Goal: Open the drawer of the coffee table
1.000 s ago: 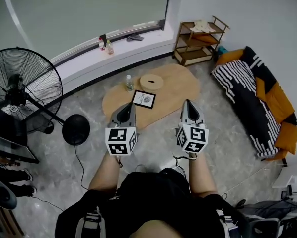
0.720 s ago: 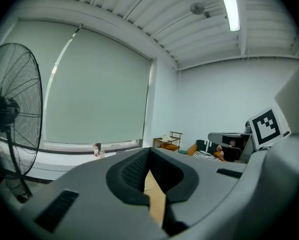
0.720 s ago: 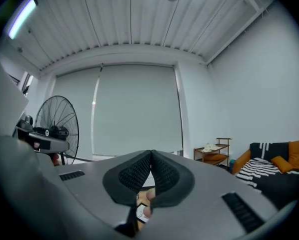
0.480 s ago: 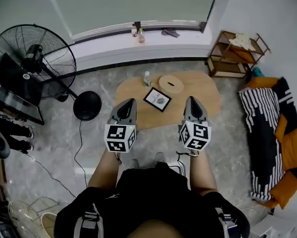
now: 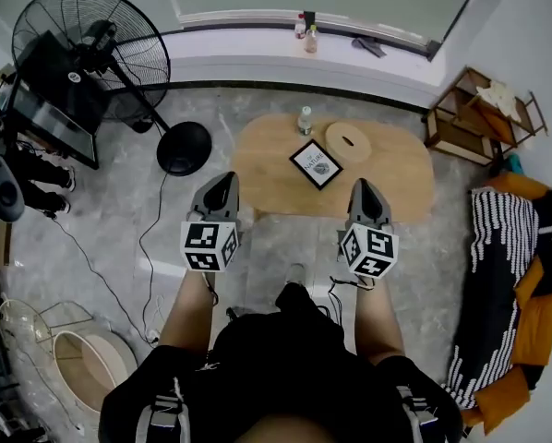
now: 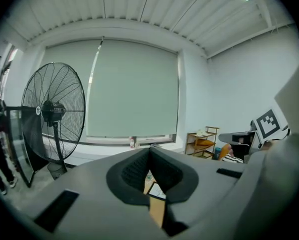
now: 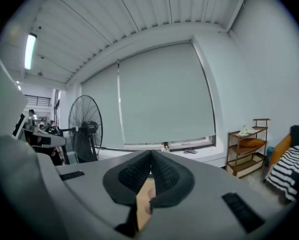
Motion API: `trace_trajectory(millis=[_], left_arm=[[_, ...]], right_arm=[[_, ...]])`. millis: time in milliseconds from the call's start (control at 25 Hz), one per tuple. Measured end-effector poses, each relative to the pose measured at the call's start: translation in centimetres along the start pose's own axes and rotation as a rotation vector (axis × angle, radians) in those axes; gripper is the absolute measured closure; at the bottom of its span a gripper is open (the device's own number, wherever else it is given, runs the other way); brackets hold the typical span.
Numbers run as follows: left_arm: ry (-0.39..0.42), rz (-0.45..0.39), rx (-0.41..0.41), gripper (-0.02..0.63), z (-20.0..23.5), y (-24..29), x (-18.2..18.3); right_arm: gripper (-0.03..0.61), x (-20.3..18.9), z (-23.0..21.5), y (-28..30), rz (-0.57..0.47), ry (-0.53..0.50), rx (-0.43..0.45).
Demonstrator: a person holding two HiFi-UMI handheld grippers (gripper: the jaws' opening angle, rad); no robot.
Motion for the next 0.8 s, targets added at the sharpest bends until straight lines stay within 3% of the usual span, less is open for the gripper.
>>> trace_trajectory(millis=[160, 360, 560, 800], left_arm=[[0.006, 0.002, 0.007, 0.6, 1.4, -2.3, -3.8], [0.031, -0.005, 0.008, 0.6, 2.7, -4.3, -9.9], [0.04, -0.028, 0.015, 0.6, 3.9, -3.5, -17.3], [0.066, -0.04, 0.034, 0.6, 5.3, 0.8, -30.6]], right_arm=[[0.562, -2.7, 2.4, -1.1, -0.033, -0.036, 0.042], [0.563, -9.4, 4.7, -1.9, 0.009, -0.1, 0.044], [0.565, -18.4, 5.3, -1.5, 0.016, -0.196, 0.033], [0.565, -31.7, 2.9, 1.7, 0.001, -0.19, 0.034]])
Point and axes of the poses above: the fingertips, and each gripper's own axes: y forward along the fingers, z to its left, x out of its top, the point moved 8 cm from there along -y, backward along the fingers, and after that the axes turned 8 degrees about z, right-handed, at the moved point
